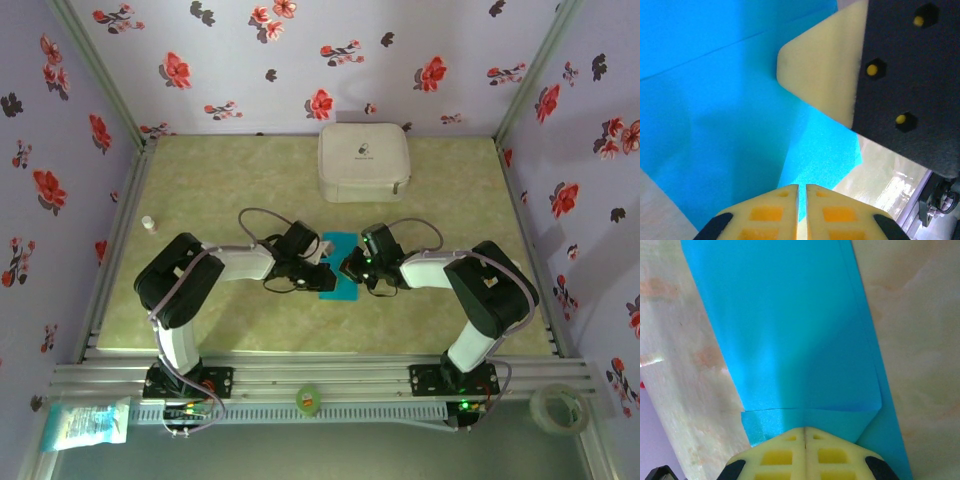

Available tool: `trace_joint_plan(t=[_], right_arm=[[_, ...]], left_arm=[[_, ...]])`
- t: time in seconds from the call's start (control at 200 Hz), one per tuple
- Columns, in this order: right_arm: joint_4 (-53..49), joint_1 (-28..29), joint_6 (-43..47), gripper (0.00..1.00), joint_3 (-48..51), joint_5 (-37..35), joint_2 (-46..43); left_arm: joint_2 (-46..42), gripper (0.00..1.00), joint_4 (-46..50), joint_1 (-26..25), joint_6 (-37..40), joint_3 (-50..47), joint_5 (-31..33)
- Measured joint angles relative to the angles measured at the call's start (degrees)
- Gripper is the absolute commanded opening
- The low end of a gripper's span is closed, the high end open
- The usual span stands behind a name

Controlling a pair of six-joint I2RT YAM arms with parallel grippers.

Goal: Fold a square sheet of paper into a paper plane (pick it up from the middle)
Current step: Fold the triangle a second time at the center of the table.

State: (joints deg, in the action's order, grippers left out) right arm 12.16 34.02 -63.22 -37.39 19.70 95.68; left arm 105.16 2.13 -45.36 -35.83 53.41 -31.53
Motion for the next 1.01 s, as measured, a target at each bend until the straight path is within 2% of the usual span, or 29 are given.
trace_joint_plan(t=[0.365, 0.645, 0.855, 1.005], right_arm=[[-0.07, 0.00, 0.02, 0.00, 0.00, -0.02, 0.00], [-0.22, 0.00, 0.07, 0.00, 0.00, 0.02, 0.00], [-0.20, 0.00, 0.07, 0.00, 0.00, 0.00, 0.00], [-0.20, 0.00, 0.09, 0.00, 0.00, 0.02, 0.00]], left_arm=[[-0.42, 0.12, -2.49, 0.00, 0.00, -2.62, 0.02], [-4.63, 0.12, -4.98, 0.00, -0.48, -8.44, 1.09], [-8.52, 0.12, -9.92, 0.83, -4.72, -14.78, 0.98], [-13.38, 0.08, -9.84, 1.14, -8.33, -18.01, 0.61]])
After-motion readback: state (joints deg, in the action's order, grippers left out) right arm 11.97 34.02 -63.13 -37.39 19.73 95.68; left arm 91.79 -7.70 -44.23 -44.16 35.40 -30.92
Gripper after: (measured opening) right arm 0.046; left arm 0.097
